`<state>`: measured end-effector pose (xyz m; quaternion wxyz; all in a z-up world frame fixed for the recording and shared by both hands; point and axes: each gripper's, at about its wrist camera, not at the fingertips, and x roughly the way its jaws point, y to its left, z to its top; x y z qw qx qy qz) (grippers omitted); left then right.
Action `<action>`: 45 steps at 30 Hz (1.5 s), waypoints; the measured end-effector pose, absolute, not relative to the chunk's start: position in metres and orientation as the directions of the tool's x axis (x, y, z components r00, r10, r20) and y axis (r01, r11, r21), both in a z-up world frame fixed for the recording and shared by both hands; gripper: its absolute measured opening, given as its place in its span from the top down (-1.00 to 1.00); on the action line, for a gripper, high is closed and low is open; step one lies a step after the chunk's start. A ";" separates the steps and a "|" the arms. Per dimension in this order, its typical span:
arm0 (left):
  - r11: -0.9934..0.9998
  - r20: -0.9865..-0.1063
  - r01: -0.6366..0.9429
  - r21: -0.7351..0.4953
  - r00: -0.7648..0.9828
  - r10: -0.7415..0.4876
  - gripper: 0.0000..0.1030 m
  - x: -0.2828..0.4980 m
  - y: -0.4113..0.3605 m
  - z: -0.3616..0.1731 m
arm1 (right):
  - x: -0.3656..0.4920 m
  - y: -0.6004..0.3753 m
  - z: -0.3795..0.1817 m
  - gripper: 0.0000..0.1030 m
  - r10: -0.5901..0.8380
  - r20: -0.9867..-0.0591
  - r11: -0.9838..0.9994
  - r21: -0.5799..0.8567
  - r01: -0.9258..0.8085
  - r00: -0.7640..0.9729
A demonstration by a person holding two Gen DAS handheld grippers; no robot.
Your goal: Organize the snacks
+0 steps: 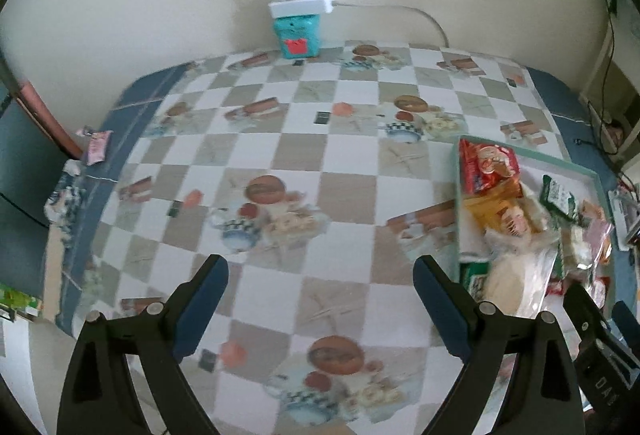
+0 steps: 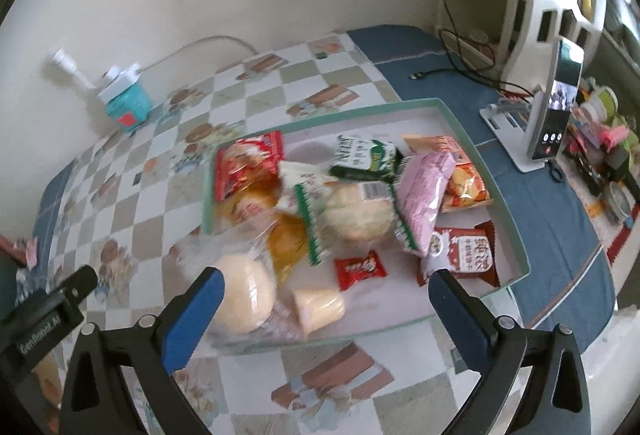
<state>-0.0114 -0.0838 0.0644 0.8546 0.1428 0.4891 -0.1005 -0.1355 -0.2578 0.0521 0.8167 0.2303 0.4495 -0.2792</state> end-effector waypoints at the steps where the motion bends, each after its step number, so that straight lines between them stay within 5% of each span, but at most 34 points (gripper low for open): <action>1: 0.938 -0.859 0.309 0.157 0.511 -0.025 -0.82 -0.015 -0.079 0.066 | -0.137 -0.251 0.053 -1.00 -0.251 -0.860 0.746 0.121 0.655 0.445; 45: 0.915 -0.882 0.348 0.204 0.471 0.017 -0.82 -0.064 -0.024 0.048 | -0.160 -0.182 0.047 -1.00 -0.240 -0.873 0.815 0.056 0.577 0.424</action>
